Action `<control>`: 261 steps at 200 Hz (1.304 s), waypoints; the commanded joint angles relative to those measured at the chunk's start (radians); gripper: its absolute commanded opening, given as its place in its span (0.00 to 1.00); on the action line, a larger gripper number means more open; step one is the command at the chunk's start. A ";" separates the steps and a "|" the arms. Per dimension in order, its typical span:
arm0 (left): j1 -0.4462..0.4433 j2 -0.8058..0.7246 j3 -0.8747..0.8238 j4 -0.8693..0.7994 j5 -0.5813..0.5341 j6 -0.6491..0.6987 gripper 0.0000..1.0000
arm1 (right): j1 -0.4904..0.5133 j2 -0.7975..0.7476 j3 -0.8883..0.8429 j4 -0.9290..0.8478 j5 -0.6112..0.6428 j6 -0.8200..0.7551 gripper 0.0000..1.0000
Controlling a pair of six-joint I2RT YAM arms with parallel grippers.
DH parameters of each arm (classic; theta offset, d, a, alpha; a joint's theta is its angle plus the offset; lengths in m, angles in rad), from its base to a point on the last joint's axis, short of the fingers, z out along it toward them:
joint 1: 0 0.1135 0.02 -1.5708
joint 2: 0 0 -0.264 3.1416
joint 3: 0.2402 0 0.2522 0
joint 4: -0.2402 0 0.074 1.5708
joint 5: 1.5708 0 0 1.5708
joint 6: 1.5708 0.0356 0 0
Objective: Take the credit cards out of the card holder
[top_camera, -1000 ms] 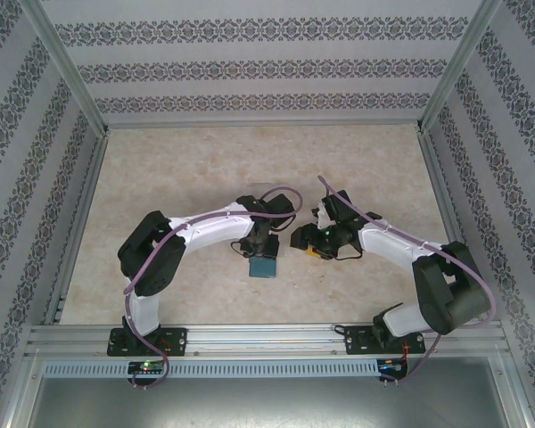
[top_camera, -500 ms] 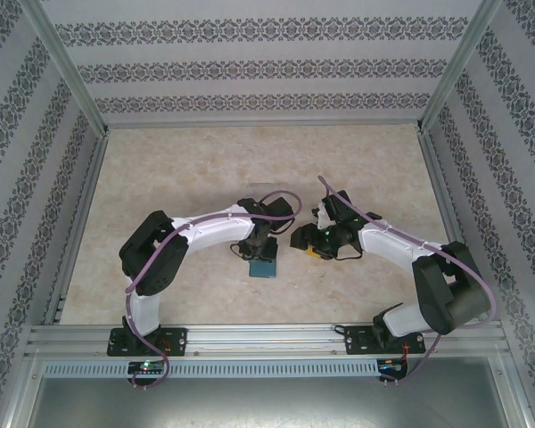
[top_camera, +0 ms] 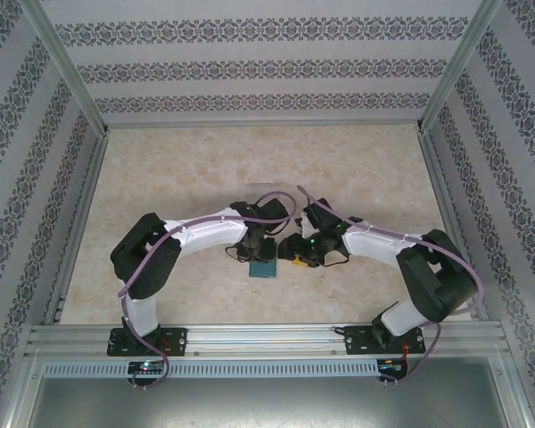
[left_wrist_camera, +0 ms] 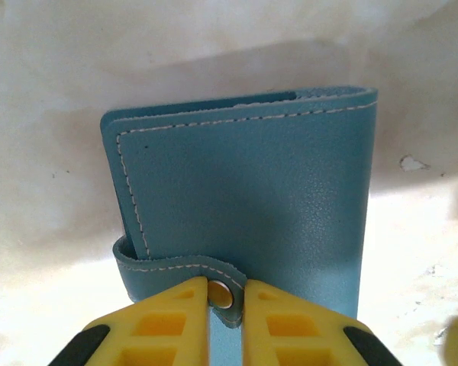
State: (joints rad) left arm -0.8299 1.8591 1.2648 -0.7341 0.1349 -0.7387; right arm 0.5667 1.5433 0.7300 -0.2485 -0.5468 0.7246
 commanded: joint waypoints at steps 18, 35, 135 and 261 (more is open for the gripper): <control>0.024 -0.060 -0.071 0.090 0.103 0.016 0.15 | 0.045 0.076 0.066 0.070 -0.032 0.029 0.57; 0.032 -0.077 -0.086 0.104 0.122 0.017 0.14 | 0.059 0.104 0.080 0.086 -0.033 0.036 0.55; 0.080 -0.184 -0.145 0.157 0.177 0.021 0.07 | 0.079 0.152 0.088 0.120 -0.004 0.055 0.28; 0.192 -0.283 -0.315 0.214 0.216 0.000 0.07 | 0.090 0.073 0.158 -0.153 0.229 -0.056 0.24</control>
State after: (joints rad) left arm -0.6769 1.6043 1.0119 -0.6014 0.2874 -0.7269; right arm 0.6395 1.6291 0.8368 -0.2836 -0.4145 0.7246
